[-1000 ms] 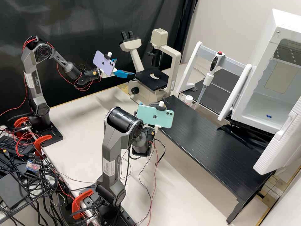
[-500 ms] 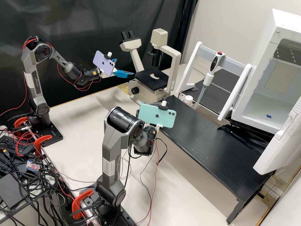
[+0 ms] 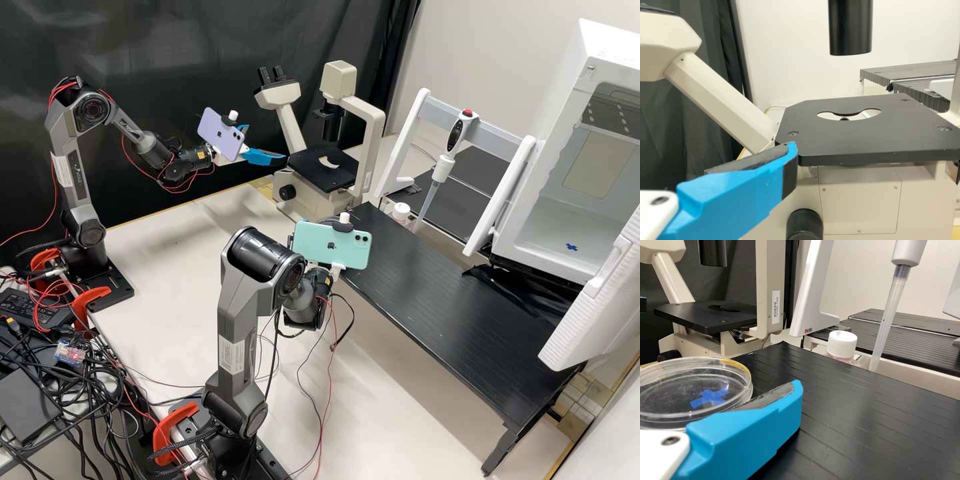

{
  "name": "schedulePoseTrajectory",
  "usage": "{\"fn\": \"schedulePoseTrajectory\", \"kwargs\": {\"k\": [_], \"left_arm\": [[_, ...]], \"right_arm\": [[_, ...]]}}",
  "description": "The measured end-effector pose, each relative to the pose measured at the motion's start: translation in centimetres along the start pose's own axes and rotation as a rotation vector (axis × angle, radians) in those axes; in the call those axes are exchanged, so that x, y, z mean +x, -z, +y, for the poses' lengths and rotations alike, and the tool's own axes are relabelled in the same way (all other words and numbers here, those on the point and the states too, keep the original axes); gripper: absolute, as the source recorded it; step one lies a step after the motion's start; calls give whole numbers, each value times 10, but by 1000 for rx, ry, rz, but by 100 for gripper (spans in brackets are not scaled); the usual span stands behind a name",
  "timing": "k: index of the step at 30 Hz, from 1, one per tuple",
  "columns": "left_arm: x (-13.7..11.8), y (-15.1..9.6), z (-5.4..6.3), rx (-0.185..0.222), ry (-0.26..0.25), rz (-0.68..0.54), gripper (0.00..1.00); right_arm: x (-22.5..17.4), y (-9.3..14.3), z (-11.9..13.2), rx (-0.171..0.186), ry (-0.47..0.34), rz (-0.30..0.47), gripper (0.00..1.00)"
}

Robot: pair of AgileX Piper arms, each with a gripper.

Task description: Move the petri dish to the incubator

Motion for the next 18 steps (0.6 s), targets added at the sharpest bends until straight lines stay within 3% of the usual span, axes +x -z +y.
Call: {"fn": "schedulePoseTrajectory", "kwargs": {"k": [18], "left_arm": [[0,0,0,0,0,0,100]], "right_arm": [[-1,-2,2,0,-6,-9,0]]}}
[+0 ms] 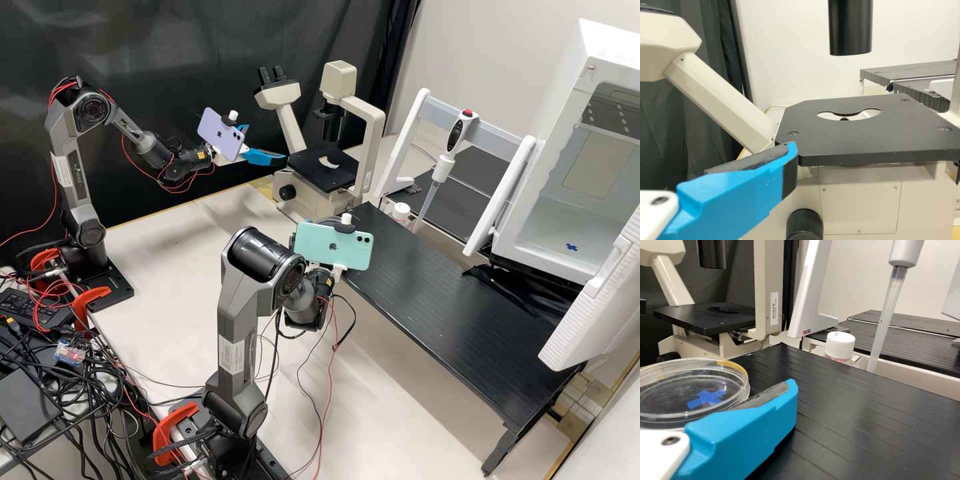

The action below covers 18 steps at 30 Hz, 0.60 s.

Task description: Move the petri dish to the incubator

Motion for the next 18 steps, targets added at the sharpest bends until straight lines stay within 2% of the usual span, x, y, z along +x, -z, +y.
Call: {"fn": "schedulePoseTrajectory", "kwargs": {"k": [18], "left_arm": [[0,0,0,0,0,0,100]], "right_arm": [[2,-3,2,13,6,-21,0]]}}
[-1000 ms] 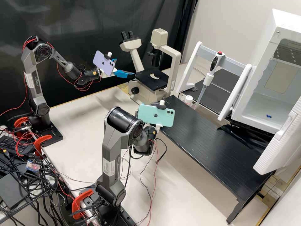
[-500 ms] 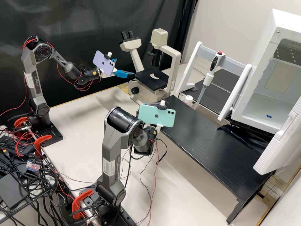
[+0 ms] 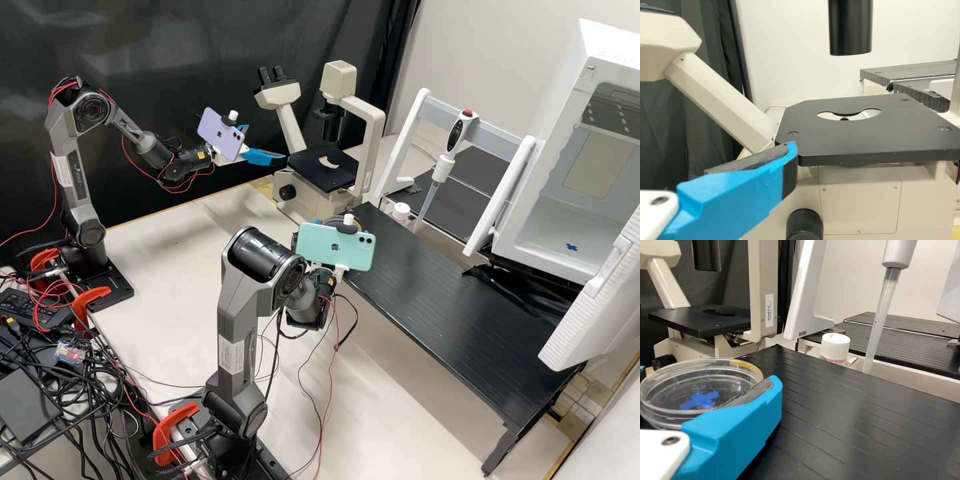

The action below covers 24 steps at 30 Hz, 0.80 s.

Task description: Move the petri dish to the incubator

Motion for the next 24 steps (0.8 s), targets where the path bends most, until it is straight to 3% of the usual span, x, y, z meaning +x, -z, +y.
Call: {"fn": "schedulePoseTrajectory", "kwargs": {"k": [14,20,24], "left_arm": [[0,0,0,0,0,0,100],[0,0,0,0,0,0,100],[0,0,0,0,0,0,100]], "right_arm": [[1,-2,4,6,-9,-5,0],[-4,-7,15,-4,-43,-31,0],[-14,-22,33,-6,-107,-101,0]]}}
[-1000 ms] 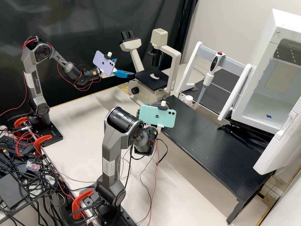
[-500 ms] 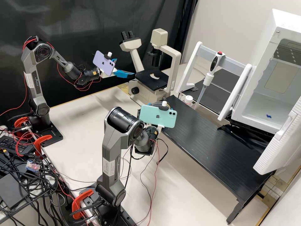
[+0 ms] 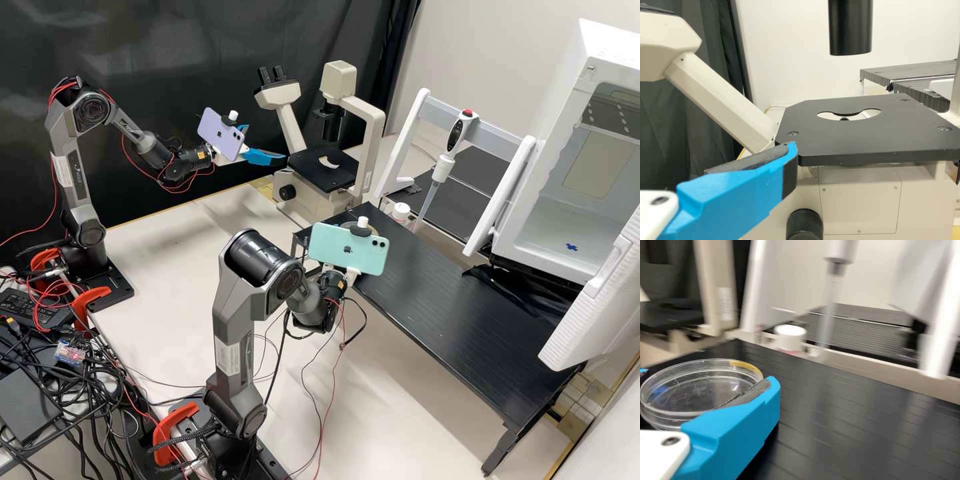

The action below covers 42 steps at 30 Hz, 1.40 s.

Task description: Move the petri dish to the incubator

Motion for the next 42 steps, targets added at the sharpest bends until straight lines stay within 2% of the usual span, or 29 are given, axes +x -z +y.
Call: {"fn": "schedulePoseTrajectory", "kwargs": {"k": [6,10,17,22,26,35,42], "left_arm": [[0,0,0,0,0,0,100],[0,0,0,0,0,0,100],[0,0,0,0,0,0,100],[0,0,0,0,0,0,100],[0,0,0,0,0,0,100],[0,0,0,0,0,0,100],[0,0,0,0,0,0,100]], "right_arm": [[-10,-33,37,40,-130,-113,0],[-13,-55,63,53,-212,-168,0],[-8,-95,109,34,-330,-260,0],[7,-108,140,26,-391,-300,0],[19,-116,163,51,-432,-335,0],[47,-128,211,83,-494,-407,0],[67,-133,244,85,-518,-441,0]]}}
